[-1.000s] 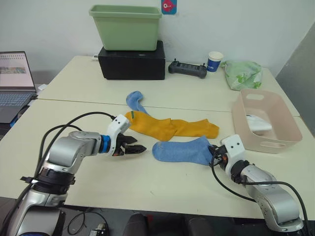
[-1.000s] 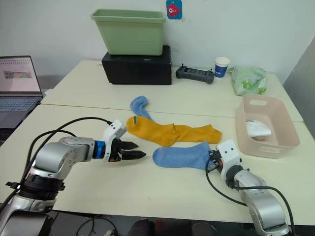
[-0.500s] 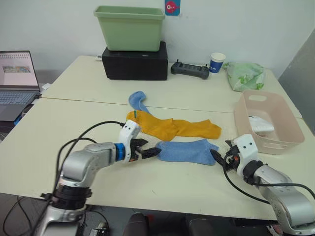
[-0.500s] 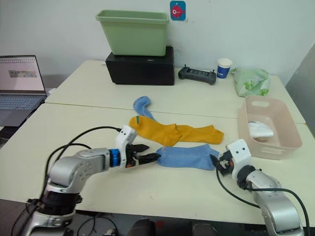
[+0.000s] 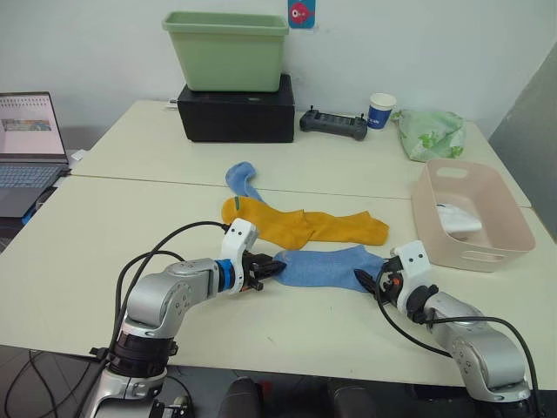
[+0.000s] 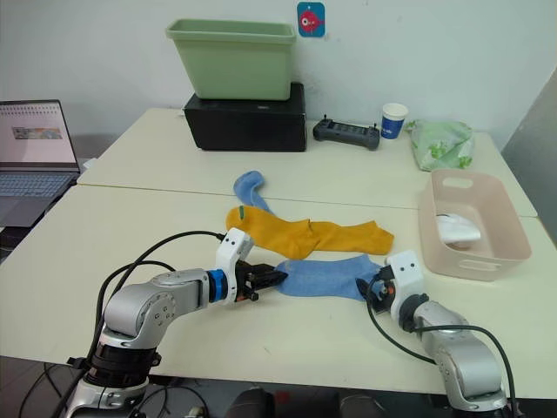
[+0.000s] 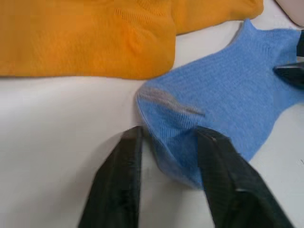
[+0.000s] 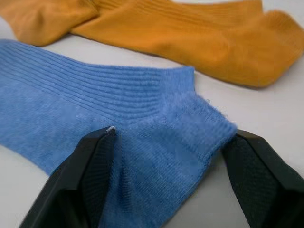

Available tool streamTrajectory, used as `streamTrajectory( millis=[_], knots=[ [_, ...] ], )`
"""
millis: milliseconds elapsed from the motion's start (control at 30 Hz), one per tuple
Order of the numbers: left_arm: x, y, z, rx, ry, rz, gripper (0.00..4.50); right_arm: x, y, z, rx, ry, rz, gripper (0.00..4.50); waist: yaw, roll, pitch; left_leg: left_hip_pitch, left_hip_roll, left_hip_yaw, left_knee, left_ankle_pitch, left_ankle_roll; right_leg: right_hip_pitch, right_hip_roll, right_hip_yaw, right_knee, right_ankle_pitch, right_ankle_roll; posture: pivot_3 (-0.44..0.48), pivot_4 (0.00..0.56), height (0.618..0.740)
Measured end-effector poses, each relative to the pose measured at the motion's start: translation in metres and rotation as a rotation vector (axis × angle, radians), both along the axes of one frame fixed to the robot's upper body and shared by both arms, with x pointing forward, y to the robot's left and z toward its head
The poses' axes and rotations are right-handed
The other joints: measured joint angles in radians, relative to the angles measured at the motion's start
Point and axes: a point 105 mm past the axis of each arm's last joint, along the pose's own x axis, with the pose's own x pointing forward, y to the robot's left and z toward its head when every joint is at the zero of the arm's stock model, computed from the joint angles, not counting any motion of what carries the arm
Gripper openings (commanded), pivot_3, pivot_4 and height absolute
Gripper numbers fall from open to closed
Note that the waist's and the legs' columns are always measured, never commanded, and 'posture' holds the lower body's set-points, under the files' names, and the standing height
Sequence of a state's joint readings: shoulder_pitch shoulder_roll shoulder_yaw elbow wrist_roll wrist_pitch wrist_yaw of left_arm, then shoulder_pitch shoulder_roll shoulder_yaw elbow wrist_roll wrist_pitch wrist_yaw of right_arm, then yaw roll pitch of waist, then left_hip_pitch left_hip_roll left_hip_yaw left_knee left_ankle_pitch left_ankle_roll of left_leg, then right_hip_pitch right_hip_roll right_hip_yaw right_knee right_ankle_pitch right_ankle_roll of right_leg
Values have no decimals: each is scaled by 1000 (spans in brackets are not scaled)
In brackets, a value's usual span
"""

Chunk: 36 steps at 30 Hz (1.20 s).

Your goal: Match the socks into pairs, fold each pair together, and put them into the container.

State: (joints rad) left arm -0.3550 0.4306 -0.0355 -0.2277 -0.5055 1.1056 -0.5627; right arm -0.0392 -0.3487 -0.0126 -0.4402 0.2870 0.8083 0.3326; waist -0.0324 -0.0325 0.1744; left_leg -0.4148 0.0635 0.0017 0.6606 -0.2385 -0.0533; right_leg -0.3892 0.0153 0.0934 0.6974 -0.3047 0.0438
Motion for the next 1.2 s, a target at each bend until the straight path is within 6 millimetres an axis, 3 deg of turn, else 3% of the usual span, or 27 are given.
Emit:
streamTrajectory(
  millis=[100,267,400,567,767,967,1200],
  knots=[
    [-8,-1,-3,-16,28,-28,42,-3,4,0,6,11,29,1830,0,0,0,0,0,0,0,0,0,0,0,0,0,0,1,0,150,719],
    [-21,16,-2,-8,53,-65,0,-23,17,2,32,26,111,70,-2,0,0,0,1,-1,-1,0,0,-1,1,0,0,-2,2,0,150,719],
    [-29,32,0,-8,66,-54,0,-38,23,2,69,57,151,25,-2,0,1,0,1,0,-1,0,0,-1,0,0,0,-2,2,0,150,719],
    [-59,50,-3,-4,141,-60,0,-71,36,4,92,110,253,25,-3,0,1,0,1,0,-1,0,0,-1,-1,0,0,-3,0,0,150,719],
    [-97,43,-13,-26,242,-95,0,-83,38,4,95,136,259,25,-2,0,1,0,1,0,-1,0,0,-1,-3,1,-1,-6,-6,0,150,719],
    [-103,42,-16,-22,231,-46,0,-95,38,-8,31,177,286,25,0,0,1,0,0,1,-1,0,0,-1,-3,1,-2,-7,-6,0,150,719],
    [-97,41,-15,-9,200,-29,0,-98,38,-11,23,178,291,25,0,-1,0,0,0,0,-1,0,0,-6,-3,2,-2,-7,-6,0,150,719]
  ],
)
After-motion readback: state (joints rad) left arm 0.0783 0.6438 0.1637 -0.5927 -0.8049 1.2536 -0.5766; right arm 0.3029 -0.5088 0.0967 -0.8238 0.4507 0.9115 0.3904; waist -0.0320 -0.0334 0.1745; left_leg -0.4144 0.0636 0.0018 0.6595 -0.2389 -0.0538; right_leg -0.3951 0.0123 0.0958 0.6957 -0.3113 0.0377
